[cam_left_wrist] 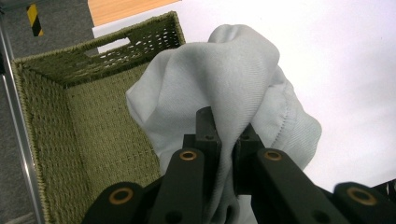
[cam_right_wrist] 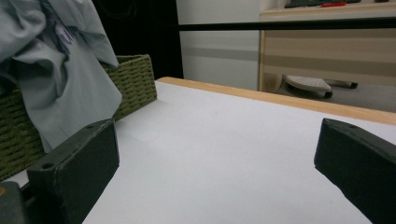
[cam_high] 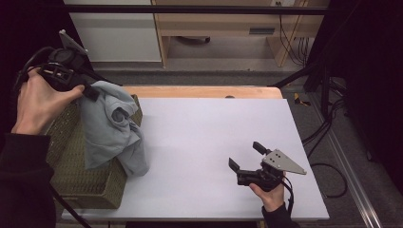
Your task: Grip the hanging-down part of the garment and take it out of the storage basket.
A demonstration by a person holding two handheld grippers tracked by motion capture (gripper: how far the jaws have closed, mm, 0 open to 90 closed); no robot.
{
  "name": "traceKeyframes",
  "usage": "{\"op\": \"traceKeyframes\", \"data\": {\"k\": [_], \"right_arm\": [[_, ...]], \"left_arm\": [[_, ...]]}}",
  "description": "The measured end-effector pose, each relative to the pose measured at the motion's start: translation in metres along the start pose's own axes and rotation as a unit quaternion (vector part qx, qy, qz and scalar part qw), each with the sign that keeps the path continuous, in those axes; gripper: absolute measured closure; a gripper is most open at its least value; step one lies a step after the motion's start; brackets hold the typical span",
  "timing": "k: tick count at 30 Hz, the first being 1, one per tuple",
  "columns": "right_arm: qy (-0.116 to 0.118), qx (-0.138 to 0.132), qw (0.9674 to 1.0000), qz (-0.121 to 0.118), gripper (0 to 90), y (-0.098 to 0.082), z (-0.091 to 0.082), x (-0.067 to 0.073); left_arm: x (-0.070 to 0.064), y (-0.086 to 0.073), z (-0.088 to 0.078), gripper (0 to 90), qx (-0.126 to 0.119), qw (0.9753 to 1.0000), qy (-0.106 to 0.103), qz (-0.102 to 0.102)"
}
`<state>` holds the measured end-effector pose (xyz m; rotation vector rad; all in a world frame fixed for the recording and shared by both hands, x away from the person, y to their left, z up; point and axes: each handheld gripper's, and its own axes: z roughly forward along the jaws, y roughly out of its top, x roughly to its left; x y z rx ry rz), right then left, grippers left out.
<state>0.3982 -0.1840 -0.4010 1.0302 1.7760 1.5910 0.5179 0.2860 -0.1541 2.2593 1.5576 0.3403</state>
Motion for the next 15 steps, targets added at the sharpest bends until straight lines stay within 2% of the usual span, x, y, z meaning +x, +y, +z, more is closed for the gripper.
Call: {"op": "traceKeyframes", "data": {"k": [7, 15], "right_arm": [[-0.013, 0.006, 0.9998, 0.011, 0.2, -0.012, -0.011, -0.006], [-0.018, 0.009, 0.9997, 0.013, 0.2, -0.018, -0.013, -0.006]], "left_arm": [[0.000, 0.000, 0.000, 84.1, -0.001, 1.0000, 0.000, 0.000], [-0.003, 0.002, 0.001, 84.1, 0.001, 1.0000, -0.001, 0.001]]}}
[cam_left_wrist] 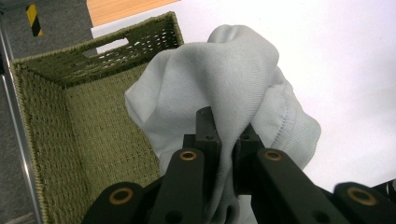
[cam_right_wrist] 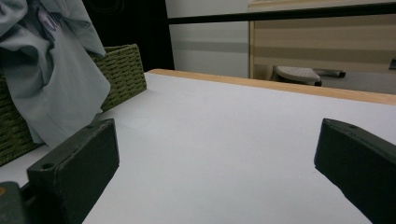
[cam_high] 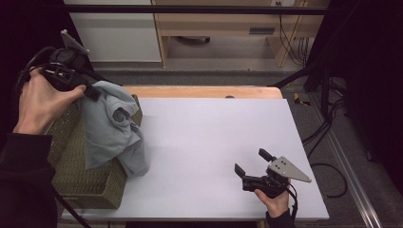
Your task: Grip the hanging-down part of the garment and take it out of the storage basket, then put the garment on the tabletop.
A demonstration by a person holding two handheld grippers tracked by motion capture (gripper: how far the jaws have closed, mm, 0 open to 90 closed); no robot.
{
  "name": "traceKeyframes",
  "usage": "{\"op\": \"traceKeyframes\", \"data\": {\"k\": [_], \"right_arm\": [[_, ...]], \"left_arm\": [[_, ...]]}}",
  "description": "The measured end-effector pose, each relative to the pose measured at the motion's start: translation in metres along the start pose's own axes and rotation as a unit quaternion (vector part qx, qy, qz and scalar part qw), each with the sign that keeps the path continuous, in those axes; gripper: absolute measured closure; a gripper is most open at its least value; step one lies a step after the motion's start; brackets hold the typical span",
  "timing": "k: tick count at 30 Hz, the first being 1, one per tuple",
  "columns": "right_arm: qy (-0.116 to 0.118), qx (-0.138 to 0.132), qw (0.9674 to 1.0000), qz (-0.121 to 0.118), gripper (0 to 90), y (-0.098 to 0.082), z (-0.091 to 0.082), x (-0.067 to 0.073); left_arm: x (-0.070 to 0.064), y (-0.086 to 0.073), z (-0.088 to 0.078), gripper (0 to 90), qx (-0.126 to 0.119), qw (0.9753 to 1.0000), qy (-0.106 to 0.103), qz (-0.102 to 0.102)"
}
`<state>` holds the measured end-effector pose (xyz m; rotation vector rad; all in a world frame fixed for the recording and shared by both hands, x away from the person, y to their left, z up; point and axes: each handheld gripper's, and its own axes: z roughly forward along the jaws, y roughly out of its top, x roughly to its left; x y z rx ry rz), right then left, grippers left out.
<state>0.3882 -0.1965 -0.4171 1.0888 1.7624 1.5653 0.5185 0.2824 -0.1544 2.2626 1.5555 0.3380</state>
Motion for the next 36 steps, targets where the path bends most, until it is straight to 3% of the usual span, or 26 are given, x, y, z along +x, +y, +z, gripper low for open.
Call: {"op": "traceKeyframes", "data": {"k": [13, 25, 36], "right_arm": [[-0.005, -0.002, 1.0000, -0.001, 0.2, 0.002, -0.003, -0.001], [-0.004, 0.003, 1.0000, 0.000, 0.2, 0.000, -0.004, -0.001], [-0.003, -0.002, 1.0000, -0.003, 0.3, 0.001, -0.007, -0.002]], "left_arm": [[-0.010, 0.005, -0.002, 84.4, -0.004, 0.9999, -0.008, 0.006], [-0.046, 0.017, -0.010, 84.5, -0.025, 0.9985, -0.024, 0.042], [-0.083, 0.028, -0.015, 84.5, -0.041, 0.9947, -0.043, 0.084]]}}
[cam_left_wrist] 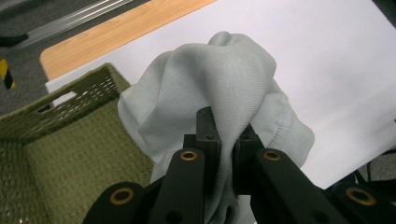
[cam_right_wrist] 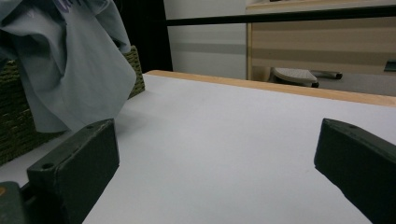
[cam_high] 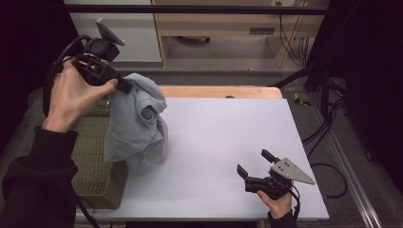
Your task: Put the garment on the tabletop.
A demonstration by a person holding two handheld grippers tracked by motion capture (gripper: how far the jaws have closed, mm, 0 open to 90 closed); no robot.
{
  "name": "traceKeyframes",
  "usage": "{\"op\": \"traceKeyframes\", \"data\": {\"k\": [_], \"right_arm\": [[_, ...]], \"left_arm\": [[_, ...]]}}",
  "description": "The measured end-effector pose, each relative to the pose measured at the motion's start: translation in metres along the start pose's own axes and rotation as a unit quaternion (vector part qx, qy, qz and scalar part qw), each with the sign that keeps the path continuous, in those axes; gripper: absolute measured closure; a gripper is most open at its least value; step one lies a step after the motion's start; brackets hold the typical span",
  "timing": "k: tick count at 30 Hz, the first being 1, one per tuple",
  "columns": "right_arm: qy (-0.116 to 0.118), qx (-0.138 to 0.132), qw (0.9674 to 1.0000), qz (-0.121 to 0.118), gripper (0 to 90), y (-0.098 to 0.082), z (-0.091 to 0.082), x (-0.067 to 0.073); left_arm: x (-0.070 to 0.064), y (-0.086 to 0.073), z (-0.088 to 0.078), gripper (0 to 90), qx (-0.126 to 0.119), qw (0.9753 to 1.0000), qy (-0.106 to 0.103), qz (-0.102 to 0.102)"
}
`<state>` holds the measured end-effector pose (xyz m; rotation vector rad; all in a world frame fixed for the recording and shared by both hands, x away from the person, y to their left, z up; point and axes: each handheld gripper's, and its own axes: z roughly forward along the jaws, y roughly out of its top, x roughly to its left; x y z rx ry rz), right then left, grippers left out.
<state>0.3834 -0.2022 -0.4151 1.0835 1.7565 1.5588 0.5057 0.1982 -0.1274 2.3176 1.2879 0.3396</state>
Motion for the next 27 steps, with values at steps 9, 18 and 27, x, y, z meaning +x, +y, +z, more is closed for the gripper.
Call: {"op": "traceKeyframes", "data": {"k": [9, 18, 27], "right_arm": [[0.000, 0.000, 1.0000, 0.000, 0.3, 0.001, -0.001, 0.000], [0.006, -0.007, 0.9999, 0.007, 0.3, 0.002, -0.001, 0.002], [0.001, -0.004, 1.0000, 0.002, 0.3, 0.003, -0.004, 0.001]], "left_arm": [[-0.032, 0.015, 0.004, 84.5, -0.003, 0.9989, -0.012, 0.046], [-0.063, 0.030, 0.017, 84.5, -0.011, 0.9971, -0.029, 0.070], [-0.085, 0.040, 0.037, 84.5, -0.013, 0.9949, -0.046, 0.089]]}}
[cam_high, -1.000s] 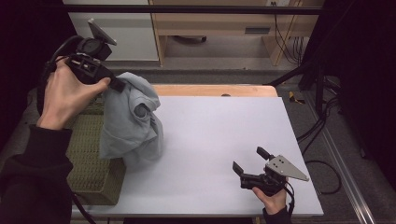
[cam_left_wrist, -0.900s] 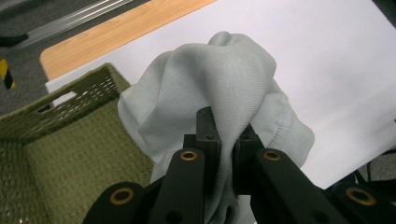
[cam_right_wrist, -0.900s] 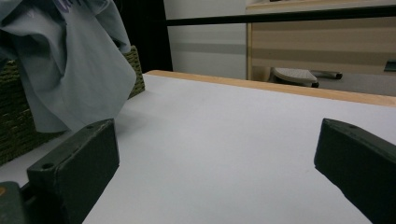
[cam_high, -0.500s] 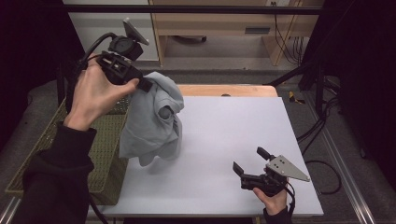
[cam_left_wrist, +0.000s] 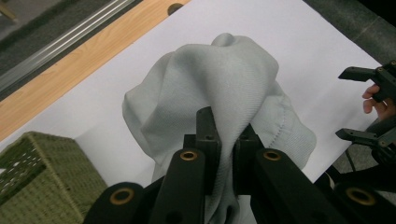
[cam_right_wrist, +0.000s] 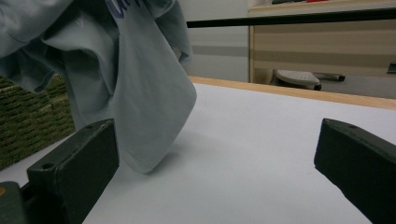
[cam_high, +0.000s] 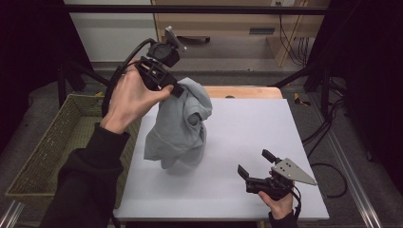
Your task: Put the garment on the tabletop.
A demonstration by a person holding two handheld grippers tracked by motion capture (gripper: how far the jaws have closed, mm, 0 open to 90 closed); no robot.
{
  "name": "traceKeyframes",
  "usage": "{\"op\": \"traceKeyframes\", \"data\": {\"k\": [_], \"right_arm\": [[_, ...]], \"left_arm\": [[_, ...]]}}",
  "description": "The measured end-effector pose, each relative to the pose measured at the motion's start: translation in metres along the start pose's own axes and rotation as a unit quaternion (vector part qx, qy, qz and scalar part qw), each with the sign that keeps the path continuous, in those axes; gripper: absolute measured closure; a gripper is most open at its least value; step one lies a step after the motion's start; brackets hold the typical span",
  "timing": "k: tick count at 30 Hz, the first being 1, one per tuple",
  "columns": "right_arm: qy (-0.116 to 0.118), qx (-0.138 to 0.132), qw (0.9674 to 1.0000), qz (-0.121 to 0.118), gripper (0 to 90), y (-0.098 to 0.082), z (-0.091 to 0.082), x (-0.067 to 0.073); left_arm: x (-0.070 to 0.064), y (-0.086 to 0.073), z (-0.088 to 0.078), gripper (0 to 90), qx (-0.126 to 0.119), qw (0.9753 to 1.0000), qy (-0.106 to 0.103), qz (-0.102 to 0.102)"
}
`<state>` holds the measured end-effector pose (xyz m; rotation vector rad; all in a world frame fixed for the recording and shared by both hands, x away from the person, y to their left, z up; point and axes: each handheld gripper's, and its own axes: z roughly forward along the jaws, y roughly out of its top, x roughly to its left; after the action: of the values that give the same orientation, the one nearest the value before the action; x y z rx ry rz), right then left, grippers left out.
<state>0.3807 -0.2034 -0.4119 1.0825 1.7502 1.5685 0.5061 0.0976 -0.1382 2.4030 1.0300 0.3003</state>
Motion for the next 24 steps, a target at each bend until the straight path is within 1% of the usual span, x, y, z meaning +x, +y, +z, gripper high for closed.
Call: {"op": "traceKeyframes", "data": {"k": [1, 5, 6, 7, 8, 10, 12, 13, 14, 17, 18, 19, 20, 22, 23, 24], "right_arm": [[0.000, 0.000, 1.0000, 0.000, 0.3, 0.000, 0.000, 0.000], [0.000, 0.000, 1.0000, 0.002, 0.3, 0.000, -0.001, 0.000], [0.002, -0.002, 1.0000, -0.008, 0.3, 0.000, -0.001, -0.002], [-0.001, -0.001, 1.0000, 0.003, 0.3, 0.000, -0.001, 0.000], [0.003, -0.005, 1.0000, 0.005, 0.3, 0.001, -0.001, 0.000], [0.002, -0.003, 1.0000, 0.001, 0.3, 0.001, -0.002, -0.001], [0.002, -0.008, 1.0000, 0.005, 0.3, 0.001, -0.001, -0.001], [0.002, -0.007, 1.0000, 0.001, 0.3, 0.001, -0.001, -0.001], [0.001, 0.000, 1.0000, -0.002, 0.3, 0.001, -0.002, -0.002], [-0.001, -0.001, 1.0000, -0.002, 0.3, 0.000, -0.001, -0.002], [-0.001, -0.001, 1.0000, -0.001, 0.3, 0.000, -0.001, -0.002], [0.003, 0.002, 1.0000, 0.009, 0.3, 0.000, -0.002, -0.001], [0.003, 0.002, 0.9999, 0.010, 0.3, 0.000, -0.002, -0.001], [0.000, 0.000, 1.0000, 0.003, 0.3, -0.001, -0.001, -0.003], [-0.001, 0.000, 1.0000, 0.003, 0.3, -0.001, -0.001, -0.003], [0.000, 0.000, 1.0000, 0.003, 0.3, -0.001, -0.001, -0.003]], "left_arm": [[-0.002, 0.001, 0.003, 84.5, -0.002, 1.0000, -0.001, 0.000], [-0.008, 0.004, 0.014, 84.5, 0.002, 0.9999, -0.006, 0.009], [-0.009, 0.004, 0.017, 84.5, 0.001, 0.9999, -0.010, 0.010], [-0.010, 0.004, 0.019, 84.5, -0.001, 0.9999, -0.013, 0.011], [-0.011, 0.004, 0.021, 84.5, -0.002, 0.9998, -0.014, 0.012], [-0.012, 0.004, 0.028, 84.5, 0.001, 0.9998, -0.015, 0.013], [-0.013, 0.002, 0.034, 84.5, 0.003, 0.9997, -0.019, 0.016], [-0.013, 0.001, 0.038, 84.5, 0.006, 0.9996, -0.022, 0.016], [-0.013, 0.000, 0.042, 84.4, 0.007, 0.9996, -0.023, 0.017], [-0.012, -0.004, 0.052, 84.4, 0.007, 0.9994, -0.028, 0.018], [-0.012, -0.006, 0.055, 84.4, 0.005, 0.9994, -0.030, 0.019], [-0.011, -0.007, 0.058, 84.4, 0.003, 0.9993, -0.031, 0.019], [-0.011, -0.009, 0.061, 84.4, 0.004, 0.9993, -0.033, 0.020], [-0.010, -0.011, 0.066, 84.4, 0.008, 0.9991, -0.034, 0.025], [-0.010, -0.013, 0.068, 84.4, 0.008, 0.9990, -0.034, 0.027], [-0.010, -0.014, 0.071, 84.3, 0.006, 0.9990, -0.037, 0.025]]}}
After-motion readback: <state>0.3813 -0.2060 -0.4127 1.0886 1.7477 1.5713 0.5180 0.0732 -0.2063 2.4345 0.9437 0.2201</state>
